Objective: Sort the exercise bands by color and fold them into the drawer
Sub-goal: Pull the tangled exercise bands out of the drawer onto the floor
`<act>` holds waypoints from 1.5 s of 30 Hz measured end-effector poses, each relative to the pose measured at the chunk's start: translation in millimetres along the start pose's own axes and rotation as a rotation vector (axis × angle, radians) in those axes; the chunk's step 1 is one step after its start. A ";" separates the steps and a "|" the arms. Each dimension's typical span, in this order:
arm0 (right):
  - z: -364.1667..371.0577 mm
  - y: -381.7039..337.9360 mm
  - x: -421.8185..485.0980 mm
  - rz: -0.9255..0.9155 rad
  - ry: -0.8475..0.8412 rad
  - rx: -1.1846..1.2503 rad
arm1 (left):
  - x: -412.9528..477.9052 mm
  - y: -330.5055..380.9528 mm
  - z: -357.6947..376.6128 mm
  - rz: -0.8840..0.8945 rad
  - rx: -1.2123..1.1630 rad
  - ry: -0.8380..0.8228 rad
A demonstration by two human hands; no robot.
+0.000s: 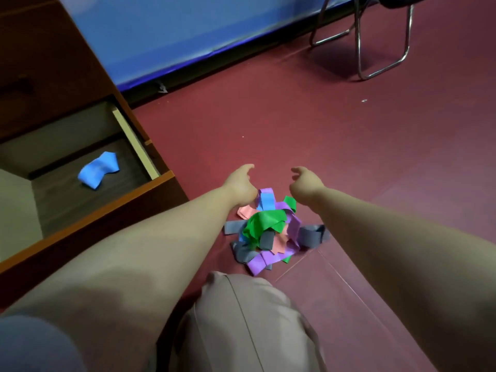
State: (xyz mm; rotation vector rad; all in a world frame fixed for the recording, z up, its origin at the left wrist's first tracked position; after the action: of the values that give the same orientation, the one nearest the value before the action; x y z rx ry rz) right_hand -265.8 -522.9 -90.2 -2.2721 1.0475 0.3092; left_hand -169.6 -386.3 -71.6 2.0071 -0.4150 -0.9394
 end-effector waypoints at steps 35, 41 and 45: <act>207.0 -406.5 15.3 -0.396 -0.241 -0.027 | -35.4 -192.7 -390.0 -0.188 -0.213 0.637; 228.4 -431.3 58.5 -0.475 -0.174 -0.129 | 2.1 -211.3 -410.7 -0.211 -0.158 0.621; 250.4 -449.9 65.5 -0.574 -0.238 -0.394 | 21.0 -207.9 -408.2 -0.211 -0.014 0.508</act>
State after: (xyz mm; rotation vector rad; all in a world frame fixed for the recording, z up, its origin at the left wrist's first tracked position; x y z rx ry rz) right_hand 125.3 -183.1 -121.9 -2.6774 0.1970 0.5570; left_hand 138.0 -48.2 -108.6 2.2114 0.0849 -0.5164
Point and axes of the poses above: each hand's wrist, its own x-axis towards the middle knuckle, its own z-axis out of the palm, y = z × x, the point moved 7 cm from there along x, towards the middle knuckle, and after that the axes turned 15 degrees about -x, right-handed, at the moved point
